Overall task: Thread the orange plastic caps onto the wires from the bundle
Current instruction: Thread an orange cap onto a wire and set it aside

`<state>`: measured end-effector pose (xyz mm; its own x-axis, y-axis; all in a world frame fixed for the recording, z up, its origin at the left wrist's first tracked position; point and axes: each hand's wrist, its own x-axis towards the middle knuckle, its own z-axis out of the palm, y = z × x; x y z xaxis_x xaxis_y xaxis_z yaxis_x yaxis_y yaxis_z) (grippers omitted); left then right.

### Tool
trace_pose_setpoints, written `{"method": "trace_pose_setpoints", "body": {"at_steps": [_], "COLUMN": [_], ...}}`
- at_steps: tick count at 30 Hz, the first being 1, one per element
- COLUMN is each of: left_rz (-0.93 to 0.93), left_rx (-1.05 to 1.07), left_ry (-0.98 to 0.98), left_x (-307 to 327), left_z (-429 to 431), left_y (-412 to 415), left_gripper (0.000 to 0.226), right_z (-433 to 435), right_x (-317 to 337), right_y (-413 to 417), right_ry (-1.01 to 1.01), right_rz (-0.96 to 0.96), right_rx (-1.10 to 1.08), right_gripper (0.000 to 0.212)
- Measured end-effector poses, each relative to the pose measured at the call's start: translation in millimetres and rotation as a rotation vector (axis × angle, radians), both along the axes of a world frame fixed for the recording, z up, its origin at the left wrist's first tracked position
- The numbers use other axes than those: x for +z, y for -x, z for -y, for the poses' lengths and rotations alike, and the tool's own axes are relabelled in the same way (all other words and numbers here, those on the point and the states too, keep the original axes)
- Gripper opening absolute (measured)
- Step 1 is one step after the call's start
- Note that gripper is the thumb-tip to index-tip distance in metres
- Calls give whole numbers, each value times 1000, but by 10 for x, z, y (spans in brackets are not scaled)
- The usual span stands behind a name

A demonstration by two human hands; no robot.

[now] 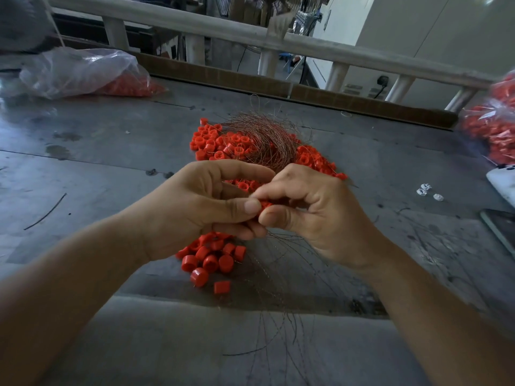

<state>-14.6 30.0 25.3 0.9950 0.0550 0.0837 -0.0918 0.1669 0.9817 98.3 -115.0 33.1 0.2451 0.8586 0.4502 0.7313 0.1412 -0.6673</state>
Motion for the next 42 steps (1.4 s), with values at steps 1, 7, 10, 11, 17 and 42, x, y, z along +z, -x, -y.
{"method": "trace_pose_setpoints", "body": {"at_steps": [1, 7, 10, 11, 17, 42], "left_rz": [1, 92, 123, 142, 180, 204], "left_rx": [3, 66, 98, 96, 74, 57], "left_ry": [4, -173, -195, -191, -186, 149], "left_x": [0, 29, 19, 16, 11, 63], "left_z": [4, 109, 150, 160, 195, 13], "left_y": [-2, 3, -1, 1, 39, -7], "left_gripper": [46, 58, 62, 61, 57, 42], "right_z": [-1, -7, 3, 4, 22, 43], "right_x": [10, 9, -2, -2, 9, 37], "right_y": [10, 49, 62, 70, 101, 3], "right_ry": [4, -16, -2, -5, -19, -53], "right_rz": [19, 159, 173, 162, 152, -206], "right_rx": [0, -58, -85, -88, -84, -14], "right_gripper": [23, 38, 24, 19, 12, 15]}}
